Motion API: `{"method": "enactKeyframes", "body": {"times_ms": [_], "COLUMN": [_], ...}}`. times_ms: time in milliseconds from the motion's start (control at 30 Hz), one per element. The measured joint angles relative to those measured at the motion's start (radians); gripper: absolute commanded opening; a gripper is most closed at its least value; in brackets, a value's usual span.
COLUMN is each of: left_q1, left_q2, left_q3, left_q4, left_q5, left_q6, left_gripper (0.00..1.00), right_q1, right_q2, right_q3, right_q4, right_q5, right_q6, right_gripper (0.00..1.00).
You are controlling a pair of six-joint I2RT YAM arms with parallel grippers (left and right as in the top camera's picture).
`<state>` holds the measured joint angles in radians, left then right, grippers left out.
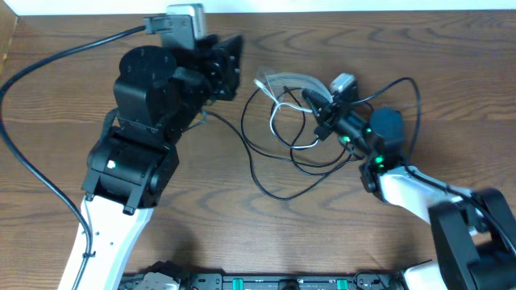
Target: Untangle cables
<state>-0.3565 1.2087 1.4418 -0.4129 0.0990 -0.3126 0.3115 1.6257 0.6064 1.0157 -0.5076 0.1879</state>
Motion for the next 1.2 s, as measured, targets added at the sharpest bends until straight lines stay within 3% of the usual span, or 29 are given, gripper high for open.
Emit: {"method": "enactKeyframes", "body": {"times_ms": [167,333,600,933,1000,1067,1200], "left_q1": [0.032,0.035,0.035,0.035,0.035,0.035,0.036], "left_q2": [0.029,0.081,0.155,0.271,0.309,0.361,0.470], "left_q3": [0.001,0.001,0.001,0.001,0.001,0.001,0.000], "left_q4": [-0.151,-0.246,-0.288,-0.222,-0.200,-0.148,-0.019], "left_q5": [-0.153,-0.199,-0.183,-0.019,0.011,0.078,0.361], "left_q6": [0.003,0.003,0.002,-0.001,0.000,0.018,0.163], "left_gripper": [0.51,0.51,0.51,0.51,0.59,0.74,0.95], "right_q1": [-0.051,-0.130,-0.218,-0.218,-0.218,-0.218,-0.218], "right_q2": [-0.132,-0.252,-0.294,-0.299,-0.299,-0.299,-0.299], "right_q3": [0.000,0.008,0.209,0.401,0.420,0.437,0.447], "right_q4": [0.041,0.050,0.047,-0.016,-0.017,-0.017,-0.016], "right_q5": [0.017,0.083,0.127,0.128,0.126,0.114,0.077], "right_q6": [0.051,0.074,0.160,0.236,0.269,0.304,0.362], "right_gripper": [0.01,0.01,0.01,0.01,0.01,0.01,0.01]}}
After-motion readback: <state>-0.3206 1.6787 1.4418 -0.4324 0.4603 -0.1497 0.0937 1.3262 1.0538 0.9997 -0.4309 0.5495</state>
